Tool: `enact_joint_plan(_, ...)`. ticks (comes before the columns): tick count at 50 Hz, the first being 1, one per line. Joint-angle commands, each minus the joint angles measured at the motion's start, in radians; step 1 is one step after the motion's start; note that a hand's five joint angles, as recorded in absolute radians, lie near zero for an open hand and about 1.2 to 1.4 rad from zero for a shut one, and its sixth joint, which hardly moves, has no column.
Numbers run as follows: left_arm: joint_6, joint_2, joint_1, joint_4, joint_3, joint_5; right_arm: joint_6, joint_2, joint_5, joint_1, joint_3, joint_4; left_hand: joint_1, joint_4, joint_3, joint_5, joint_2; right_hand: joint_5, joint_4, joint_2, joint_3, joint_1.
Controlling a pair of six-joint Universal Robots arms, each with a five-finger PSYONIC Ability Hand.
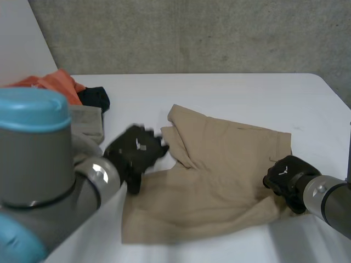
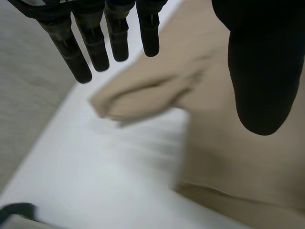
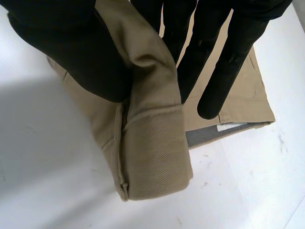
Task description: Fold the laundry.
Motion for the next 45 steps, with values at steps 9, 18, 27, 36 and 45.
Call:
enact_joint_plan(9,-0.009,-0.471,0.13,0.37,0.341,0.295,0.049,0.003,-0.002,-0.016,0.071,-0.144,0.234,0.245,0.234,0.247,0.24,0.219,0.197,0.22,0.205,0.28)
enact_joint_plan(18,-0.011,-0.652,0.133,0.371,0.485,0.378,0.077,0.003,-0.004,-0.022,0.086,-0.163,0.334,0.345,0.334,0.347,0.34,0.219,0.197,0.22,0.205,0.28)
enact_joint_plan(27,-0.011,-0.711,0.131,0.374,0.547,0.366,0.084,0.003,-0.007,-0.027,0.089,-0.17,0.9,0.911,0.9,0.913,0.906,0.219,0.197,0.22,0.205,0.28)
enact_joint_plan(36,-0.008,-0.565,0.133,0.46,0.412,0.231,0.084,0.003,-0.005,-0.028,0.089,-0.187,1.085,1.096,1.085,1.098,1.091,0.219,0.197,0.22,0.205,0.28)
enact_joint_plan(45,0.001,-0.416,0.13,0.45,0.239,0.182,0.084,0.003,-0.01,-0.024,0.088,-0.187,1.085,1.096,1.085,1.098,1.091,0.219,0.197,0.22,0.205,0.28)
